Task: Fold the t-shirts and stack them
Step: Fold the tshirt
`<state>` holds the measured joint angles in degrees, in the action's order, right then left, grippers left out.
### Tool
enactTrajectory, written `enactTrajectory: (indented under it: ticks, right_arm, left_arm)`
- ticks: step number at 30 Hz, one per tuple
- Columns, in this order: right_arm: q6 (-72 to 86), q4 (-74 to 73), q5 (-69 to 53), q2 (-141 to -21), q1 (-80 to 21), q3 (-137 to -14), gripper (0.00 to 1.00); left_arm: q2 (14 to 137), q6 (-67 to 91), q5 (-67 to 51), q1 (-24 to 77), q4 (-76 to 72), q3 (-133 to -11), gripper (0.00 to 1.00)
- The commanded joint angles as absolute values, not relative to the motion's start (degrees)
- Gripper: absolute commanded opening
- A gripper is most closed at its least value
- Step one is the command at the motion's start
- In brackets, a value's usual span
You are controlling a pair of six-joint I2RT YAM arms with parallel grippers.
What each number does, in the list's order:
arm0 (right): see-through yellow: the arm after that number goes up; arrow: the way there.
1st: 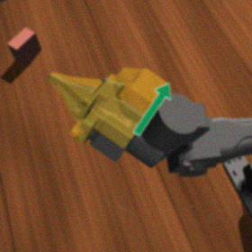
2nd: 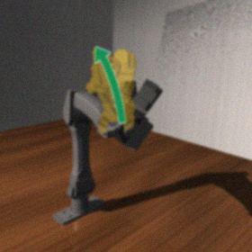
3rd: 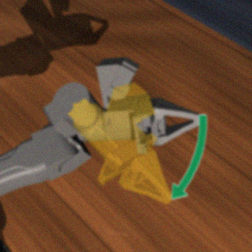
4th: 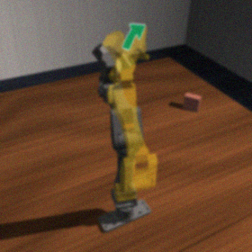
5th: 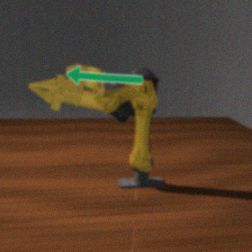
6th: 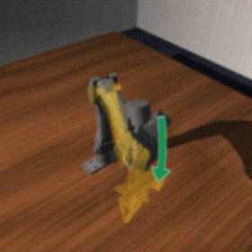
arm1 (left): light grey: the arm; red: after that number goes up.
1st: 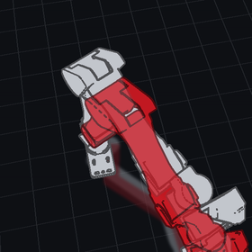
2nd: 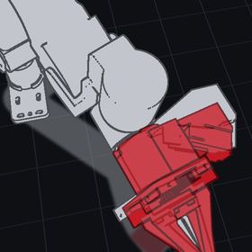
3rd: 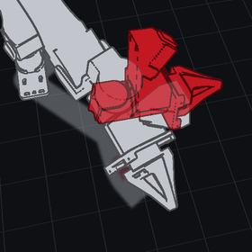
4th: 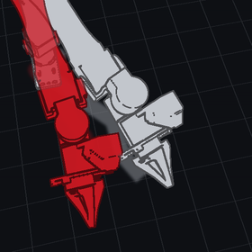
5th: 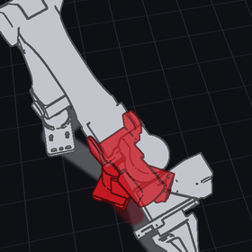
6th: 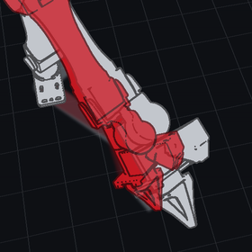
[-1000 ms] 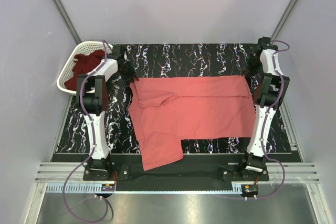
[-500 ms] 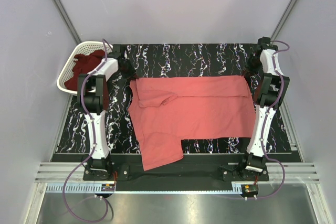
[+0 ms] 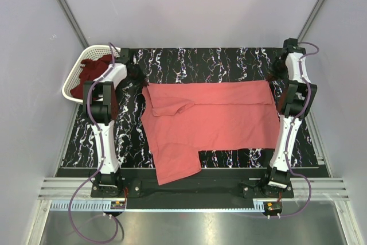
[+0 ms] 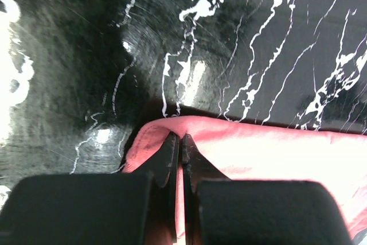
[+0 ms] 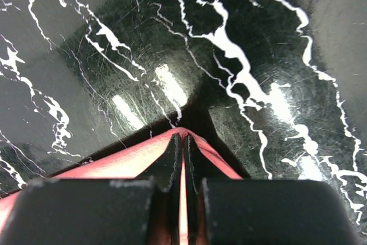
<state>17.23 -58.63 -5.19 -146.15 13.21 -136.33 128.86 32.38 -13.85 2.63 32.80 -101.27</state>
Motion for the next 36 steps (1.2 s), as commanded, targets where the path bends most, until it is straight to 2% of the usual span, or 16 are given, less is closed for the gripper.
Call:
enactTrajectory:
  ticks: [1, 12, 18, 20, 22, 24, 25, 26, 29, 34, 36]
  right_arm:
    - [18.46, -57.92, -4.56, -146.25, 14.68, -139.57, 0.0]
    - [23.55, -55.03, -10.8, -148.27, 16.52, -139.13, 0.0]
    - [26.89, -52.47, -14.5, -150.64, 16.96, -139.3, 0.01]
    - [27.77, -53.17, -14.68, -151.43, 16.96, -140.35, 0.19]
    - [28.04, -58.52, -13.02, -152.93, 16.96, -145.79, 0.43]
    - [27.43, -63.7, -9.08, -151.36, 16.7, -149.39, 0.5]
    - [26.73, -64.76, -7.23, -149.87, 16.26, -149.24, 0.53]
    - [26.28, -65.38, -5.47, -147.94, 16.0, -148.37, 0.59]
    - [25.75, -66.35, -1.23, -137.32, 14.51, -139.52, 0.67]
    - [25.93, -62.15, -6.4, -125.88, 6.87, -122.99, 0.65]
    - [26.45, -58.81, -8.25, -121.48, 0.9, -115.51, 0.6]
  left_arm:
    - [126.83, 33.22, -12.83, 1.5, 29.01, -101.69, 0.0]
    - [126.74, 37.0, -14.59, 0.62, 22.43, -99.76, 0.0]
    - [131.04, 39.29, -16.43, 0.44, 21.97, -103.53, 0.02]
    - [131.83, 39.11, -15.82, 0.44, 23.2, -105.29, 0.23]
    - [130.96, 38.06, -14.33, 0.44, 25.4, -105.73, 0.38]
    - [127.99, 35.78, -11.71, 0.7, 28.37, -105.3, 0.52]
    - [126.49, 34.99, -11.52, 0.7, 28.91, -104.51, 0.55]
    - [125.0, 33.5, -11.43, 0.7, 29.18, -102.41, 0.55]
    - [117.09, 31.04, -10.02, 0.88, 30.41, -96.27, 0.57]
    - [104.89, 28.21, -9.57, 2.37, 32.52, -86.24, 0.57]
    - [102.23, 28.21, -12.56, 2.9, 31.12, -80.28, 0.52]
